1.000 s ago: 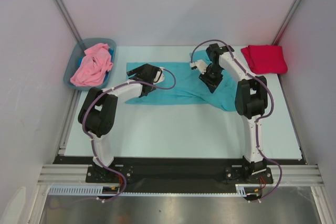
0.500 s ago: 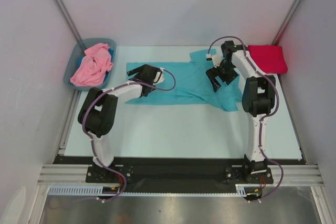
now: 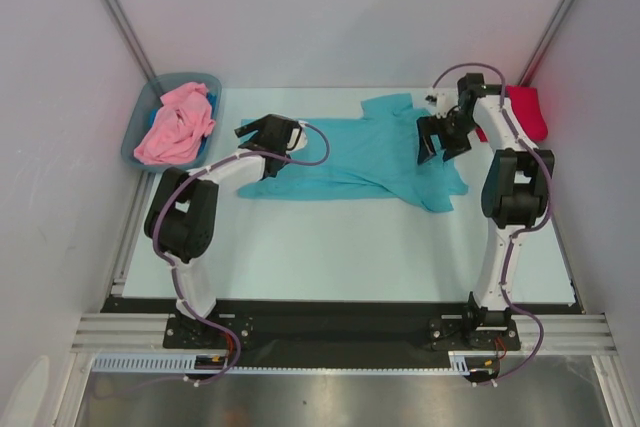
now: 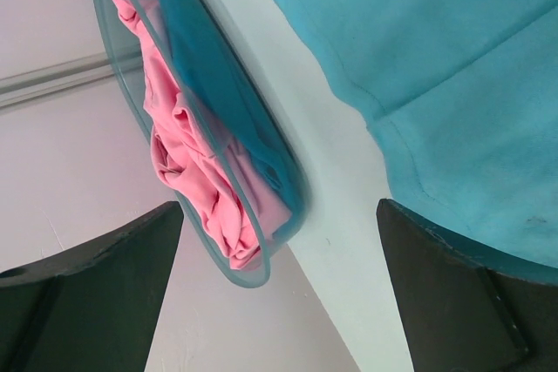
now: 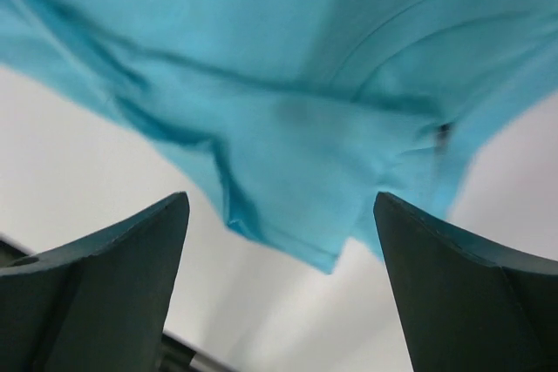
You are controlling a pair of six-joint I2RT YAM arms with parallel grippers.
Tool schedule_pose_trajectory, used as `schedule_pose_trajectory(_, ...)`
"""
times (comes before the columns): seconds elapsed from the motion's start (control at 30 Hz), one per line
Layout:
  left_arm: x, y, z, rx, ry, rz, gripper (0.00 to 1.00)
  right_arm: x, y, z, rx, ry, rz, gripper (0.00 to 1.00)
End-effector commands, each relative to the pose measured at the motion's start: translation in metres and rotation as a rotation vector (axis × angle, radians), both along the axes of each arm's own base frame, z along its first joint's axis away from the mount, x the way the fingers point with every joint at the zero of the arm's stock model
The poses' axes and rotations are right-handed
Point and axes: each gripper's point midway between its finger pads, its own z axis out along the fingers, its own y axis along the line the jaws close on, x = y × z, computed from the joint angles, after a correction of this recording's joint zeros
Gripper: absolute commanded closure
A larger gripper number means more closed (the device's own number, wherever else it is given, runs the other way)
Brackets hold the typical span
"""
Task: Fold and stack the t-shirts
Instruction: Fold the tshirt
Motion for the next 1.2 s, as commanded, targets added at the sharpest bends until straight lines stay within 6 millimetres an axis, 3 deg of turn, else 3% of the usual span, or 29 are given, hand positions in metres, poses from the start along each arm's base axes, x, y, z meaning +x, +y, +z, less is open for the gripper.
schedule_pose_trajectory(0.0, 0.002, 0.004, 0.023, -0.016, -0.053, 0.031, 0.0, -0.022, 0.031, 0.002, 0.148, 0.007, 0.067, 0.07)
schedule_pose_trajectory(0.27, 0.008, 0.002, 0.027, -0.007, -0.061, 0.025, 0.0, -0.026, 0.04, -0.018, 0.165, 0.006, 0.07, 0.09)
schedule_pose_trajectory(0.9, 0.013, -0.004, 0.007, -0.023, -0.033, 0.032, 0.0, -0.017, 0.068, -0.025, 0.118, -0.021, 0.143, 0.15)
schedule_pose_trajectory(1.17, 0.016, -0.006, 0.004, -0.023, -0.03, 0.03, 0.0, -0.025, 0.078, -0.032, 0.116, 0.008, 0.176, 0.29)
